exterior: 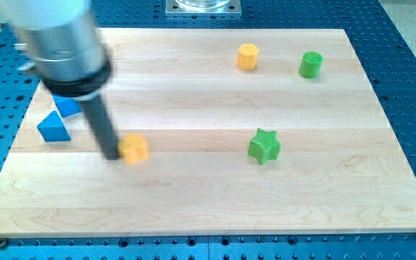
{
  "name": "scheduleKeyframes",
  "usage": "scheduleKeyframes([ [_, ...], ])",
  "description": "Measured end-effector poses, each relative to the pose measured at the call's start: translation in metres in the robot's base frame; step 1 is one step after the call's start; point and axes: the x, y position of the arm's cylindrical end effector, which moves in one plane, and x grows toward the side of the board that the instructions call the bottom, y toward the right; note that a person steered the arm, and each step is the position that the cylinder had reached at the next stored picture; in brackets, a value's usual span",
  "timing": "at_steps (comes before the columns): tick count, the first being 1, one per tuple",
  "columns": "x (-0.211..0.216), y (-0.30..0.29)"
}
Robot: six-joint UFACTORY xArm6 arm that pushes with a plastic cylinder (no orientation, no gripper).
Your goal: Adjust the heart
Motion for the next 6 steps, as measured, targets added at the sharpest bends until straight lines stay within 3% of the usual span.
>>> scheduleKeyframes([
  [2,0.03,0.005],
  [5,0.017,0.063],
  [6,0.051,0.057],
])
